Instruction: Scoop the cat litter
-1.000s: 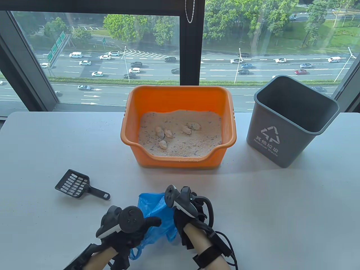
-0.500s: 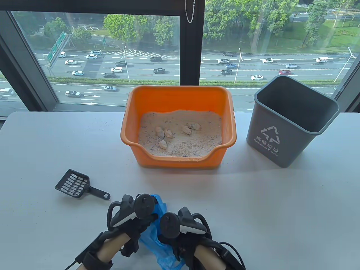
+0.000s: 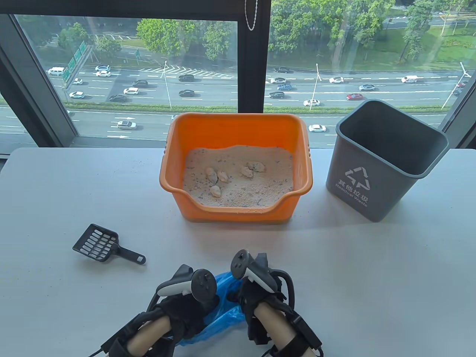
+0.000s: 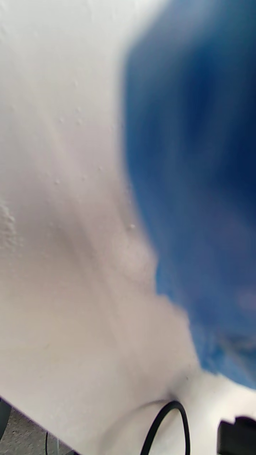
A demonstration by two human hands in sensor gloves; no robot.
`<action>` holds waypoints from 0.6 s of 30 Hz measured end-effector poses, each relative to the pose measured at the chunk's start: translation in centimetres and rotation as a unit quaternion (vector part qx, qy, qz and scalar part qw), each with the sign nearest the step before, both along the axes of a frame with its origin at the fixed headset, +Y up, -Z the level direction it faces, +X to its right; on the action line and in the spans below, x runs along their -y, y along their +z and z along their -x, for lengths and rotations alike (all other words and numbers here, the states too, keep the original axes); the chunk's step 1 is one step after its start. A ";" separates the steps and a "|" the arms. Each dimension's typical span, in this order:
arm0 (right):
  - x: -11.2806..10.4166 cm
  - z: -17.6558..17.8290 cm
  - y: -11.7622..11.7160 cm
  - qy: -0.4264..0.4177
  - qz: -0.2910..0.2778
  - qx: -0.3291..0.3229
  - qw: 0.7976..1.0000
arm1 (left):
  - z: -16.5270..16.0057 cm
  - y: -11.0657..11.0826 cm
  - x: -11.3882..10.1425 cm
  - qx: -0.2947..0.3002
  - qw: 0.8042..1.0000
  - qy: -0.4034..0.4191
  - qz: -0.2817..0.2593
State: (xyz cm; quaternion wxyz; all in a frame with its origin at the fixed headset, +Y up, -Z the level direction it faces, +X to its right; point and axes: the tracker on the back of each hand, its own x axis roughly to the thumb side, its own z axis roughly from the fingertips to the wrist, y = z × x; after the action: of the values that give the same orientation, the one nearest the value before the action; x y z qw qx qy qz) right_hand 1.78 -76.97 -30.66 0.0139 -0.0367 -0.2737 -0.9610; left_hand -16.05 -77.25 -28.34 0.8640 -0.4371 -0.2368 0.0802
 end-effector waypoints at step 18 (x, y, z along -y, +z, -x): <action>-0.5 -2.8 0.6 0.011 -0.023 -0.024 0.999 | 10.6 -2.8 -6.7 -0.256 0.936 0.180 -0.163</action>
State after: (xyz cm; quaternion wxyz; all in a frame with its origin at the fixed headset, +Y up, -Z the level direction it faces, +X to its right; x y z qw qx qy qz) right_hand 4.63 -76.46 -30.06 0.0316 -0.0560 -0.2517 -0.9657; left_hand -26.62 -70.59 -31.13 0.9259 -0.2049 -0.0919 0.3037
